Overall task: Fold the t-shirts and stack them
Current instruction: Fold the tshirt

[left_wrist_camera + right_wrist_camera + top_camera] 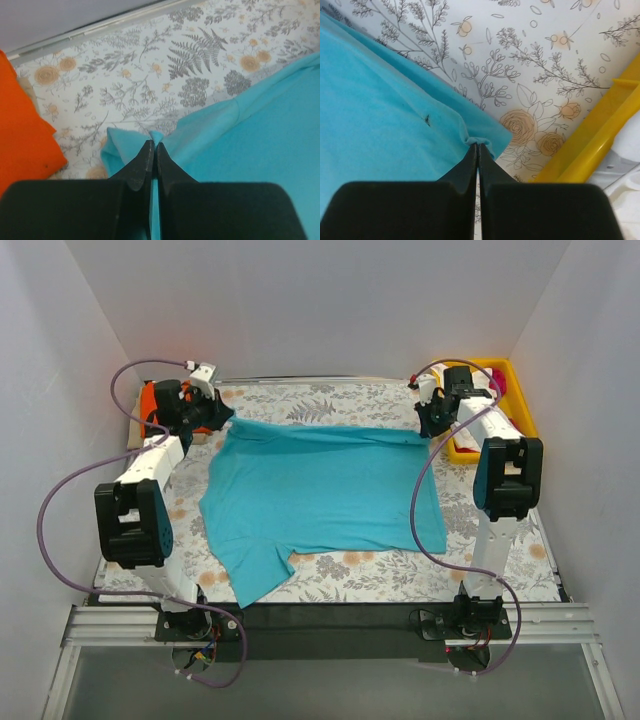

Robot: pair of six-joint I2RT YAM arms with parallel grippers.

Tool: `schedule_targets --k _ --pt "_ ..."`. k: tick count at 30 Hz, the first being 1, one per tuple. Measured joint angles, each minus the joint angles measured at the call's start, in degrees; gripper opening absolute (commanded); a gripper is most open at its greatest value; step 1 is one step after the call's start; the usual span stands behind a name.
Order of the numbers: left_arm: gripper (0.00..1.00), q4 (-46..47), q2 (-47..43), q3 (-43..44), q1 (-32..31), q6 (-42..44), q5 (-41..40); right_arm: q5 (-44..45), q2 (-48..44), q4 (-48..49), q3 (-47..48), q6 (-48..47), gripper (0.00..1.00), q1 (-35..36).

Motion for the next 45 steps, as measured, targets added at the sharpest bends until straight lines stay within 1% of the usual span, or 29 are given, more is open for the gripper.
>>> schedule_targets --k 4,12,16,20,24,27,34,38,39,40,41,42,43,44,45 --pt "0.00 -2.1 -3.5 -5.6 0.7 2.6 0.5 -0.6 -1.6 -0.6 -2.7 -1.4 0.01 0.0" --pt "0.00 -4.8 -6.3 -15.4 0.5 5.5 0.9 -0.3 -2.1 -1.0 -5.9 -4.2 0.01 -0.1" --pt "0.00 -5.9 -7.6 -21.1 -0.4 5.3 -1.3 -0.3 -2.1 -0.9 -6.8 -5.2 0.01 -0.1" --pt "0.00 -6.8 -9.2 -25.0 -2.8 4.2 -5.0 -0.3 -2.1 -0.9 -7.6 -5.6 0.01 -0.1" --pt "0.00 -7.2 -12.0 -26.6 -4.9 1.7 -8.3 -0.3 -2.1 -1.0 -7.6 -5.8 0.01 -0.1" --pt "0.00 -7.7 -13.7 -26.5 -5.1 -0.3 -10.2 -0.3 -2.1 -1.0 -7.6 -5.9 0.01 -0.1" --pt "0.00 -10.9 -17.0 -26.4 -5.8 -4.1 -12.4 -0.3 -2.1 -1.2 -7.6 -6.3 0.01 -0.1" --pt "0.00 -12.2 -17.0 -26.5 -6.8 -4.8 -12.9 -0.3 -2.1 -1.4 -7.6 -6.6 0.01 -0.1" --pt "0.02 -12.6 -16.8 -26.5 -6.9 -4.8 -12.8 -0.3 -2.1 -1.4 -7.6 -6.7 0.01 -0.1" --pt "0.07 -13.1 -16.5 -26.5 -7.0 -4.9 -12.8 -0.3 -2.1 -1.6 -7.6 -6.8 0.02 -0.1" --pt "0.13 -13.5 -16.1 -26.5 -7.0 -4.8 -12.7 -0.3 -2.1 -1.7 -7.6 -6.9 0.05 -0.1" --pt "0.16 -14.0 -15.5 -26.5 -7.0 -4.9 -12.7 -0.3 -2.1 -1.9 -7.6 -7.0 0.11 -0.1" --pt "0.20 -14.8 -14.8 -26.5 -7.0 -5.0 -12.6 -0.3 -2.1 -2.3 -7.6 -7.1 0.16 -0.1" --pt "0.25 -15.7 -14.1 -26.3 -7.0 -4.7 -12.3 -0.3 -2.1 -2.6 -7.6 -7.4 0.22 -0.1" --pt "0.34 -17.0 -13.3 -25.9 -6.9 -4.3 -11.5 -0.4 -2.1 -2.9 -7.6 -7.8 0.27 -0.1"
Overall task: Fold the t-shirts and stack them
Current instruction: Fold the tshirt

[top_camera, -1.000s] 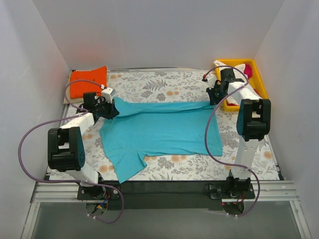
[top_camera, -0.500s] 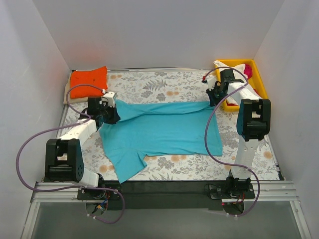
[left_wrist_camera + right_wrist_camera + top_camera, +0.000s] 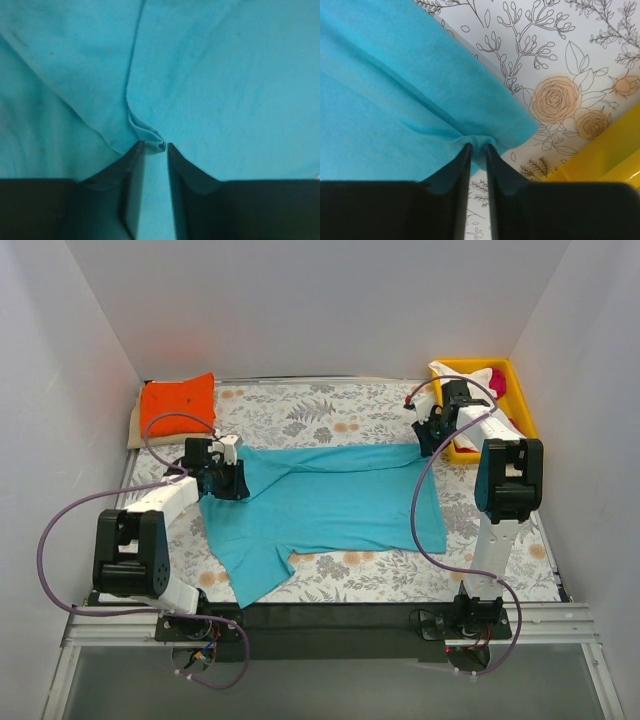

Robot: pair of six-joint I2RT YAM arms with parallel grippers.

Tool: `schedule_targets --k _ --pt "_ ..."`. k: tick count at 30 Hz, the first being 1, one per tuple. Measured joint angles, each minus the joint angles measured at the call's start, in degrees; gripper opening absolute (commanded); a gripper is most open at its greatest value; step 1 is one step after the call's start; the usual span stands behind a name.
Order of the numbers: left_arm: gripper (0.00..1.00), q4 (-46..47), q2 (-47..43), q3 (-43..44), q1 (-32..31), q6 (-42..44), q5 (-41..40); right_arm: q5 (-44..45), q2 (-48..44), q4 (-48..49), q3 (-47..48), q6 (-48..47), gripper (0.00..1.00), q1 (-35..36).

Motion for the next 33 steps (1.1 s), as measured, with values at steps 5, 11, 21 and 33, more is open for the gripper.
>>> schedule_targets --k 5,11,21,33 --pt "0.50 -6.5 1.1 5.1 0.8 2.6 7.8 -0.2 -0.6 -2.0 0.0 -1.3 0.40 -0.2" --pt "0.45 -5.3 2.0 11.2 0.5 3.3 11.6 -0.9 -1.5 -4.0 0.9 -1.2 0.31 -0.6" --pt "0.46 -1.7 18.5 21.7 -1.8 0.6 7.6 -2.5 -0.2 -5.8 6.0 0.9 0.44 -0.7" --pt "0.46 0.2 24.3 25.1 -5.9 -1.0 5.1 -1.9 2.6 -8.2 4.4 -1.8 0.48 -0.7"
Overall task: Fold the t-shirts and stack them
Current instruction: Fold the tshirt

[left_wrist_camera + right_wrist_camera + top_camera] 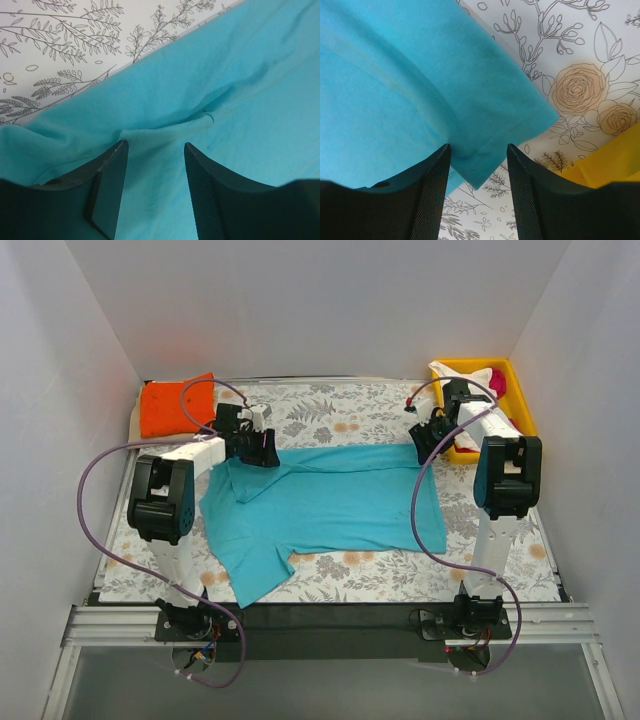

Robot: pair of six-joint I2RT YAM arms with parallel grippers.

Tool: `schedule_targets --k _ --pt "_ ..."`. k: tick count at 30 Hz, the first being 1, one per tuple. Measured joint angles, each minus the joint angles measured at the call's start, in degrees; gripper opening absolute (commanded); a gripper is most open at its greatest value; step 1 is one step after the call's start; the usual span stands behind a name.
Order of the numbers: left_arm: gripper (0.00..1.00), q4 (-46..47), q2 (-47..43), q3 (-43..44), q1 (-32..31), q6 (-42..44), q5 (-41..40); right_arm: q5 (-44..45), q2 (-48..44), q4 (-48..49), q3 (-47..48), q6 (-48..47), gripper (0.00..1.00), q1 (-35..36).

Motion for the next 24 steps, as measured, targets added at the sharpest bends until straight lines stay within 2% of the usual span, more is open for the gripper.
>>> schedule_targets --k 5,13,18,24 --pt "0.47 1.2 1.3 0.6 -0.3 -0.5 -1.6 0.8 0.1 -0.4 -0.8 -1.4 0.48 0.0" --pt "0.47 1.9 1.3 0.8 -0.3 -0.2 -3.0 2.1 0.4 -0.4 -1.6 -3.1 0.41 0.0" --pt "0.49 2.0 1.3 0.8 -0.3 -0.2 -3.6 1.8 0.7 -0.4 -1.7 -3.5 0.52 0.1" --pt "0.47 2.1 1.3 0.9 -0.3 -0.3 -3.6 1.4 0.5 -0.4 -2.3 -4.7 0.47 0.1"
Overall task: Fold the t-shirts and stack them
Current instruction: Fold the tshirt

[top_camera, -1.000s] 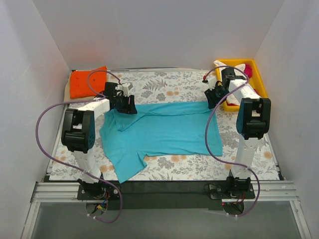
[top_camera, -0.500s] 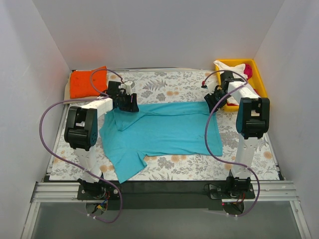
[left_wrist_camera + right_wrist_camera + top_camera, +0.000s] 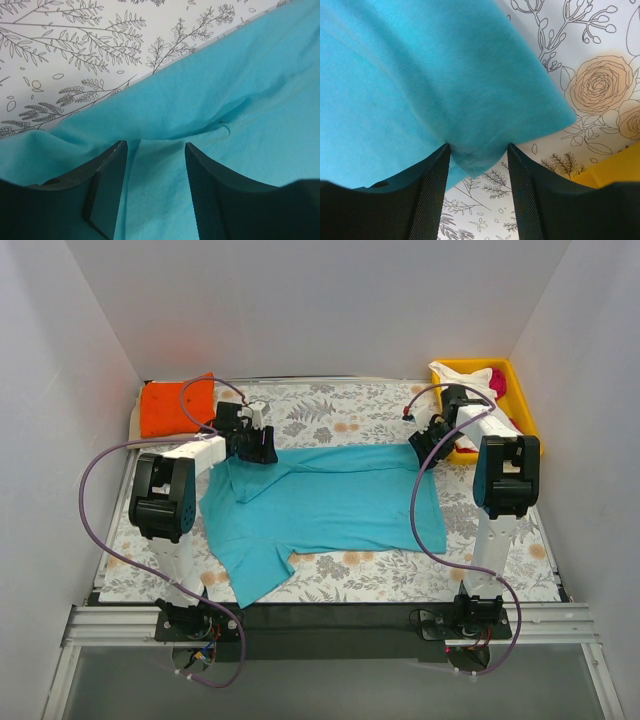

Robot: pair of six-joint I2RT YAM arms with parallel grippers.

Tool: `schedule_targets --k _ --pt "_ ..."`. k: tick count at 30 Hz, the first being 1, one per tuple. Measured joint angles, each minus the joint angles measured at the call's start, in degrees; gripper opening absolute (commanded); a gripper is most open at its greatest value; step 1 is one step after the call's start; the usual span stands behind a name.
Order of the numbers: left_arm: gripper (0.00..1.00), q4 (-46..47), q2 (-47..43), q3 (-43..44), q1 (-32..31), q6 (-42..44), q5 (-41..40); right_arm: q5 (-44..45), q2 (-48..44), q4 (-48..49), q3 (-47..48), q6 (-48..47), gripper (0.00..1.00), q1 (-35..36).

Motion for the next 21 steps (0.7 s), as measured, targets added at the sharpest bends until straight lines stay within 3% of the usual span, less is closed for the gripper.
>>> schedule_targets --k 8,12,21 --pt "0.37 0.1 0.0 1.7 0.0 0.1 1.7 0.3 0.0 -0.1 0.0 0.0 0.45 -0.1" --pt "0.48 -0.3 0.0 1.7 -0.2 0.3 2.4 0.4 0.0 -0.1 0.0 0.0 0.46 -0.1" --pt "0.45 -1.3 1.4 1.7 -0.4 1.4 2.4 0.3 0.0 -0.5 0.0 0.0 0.46 -0.1"
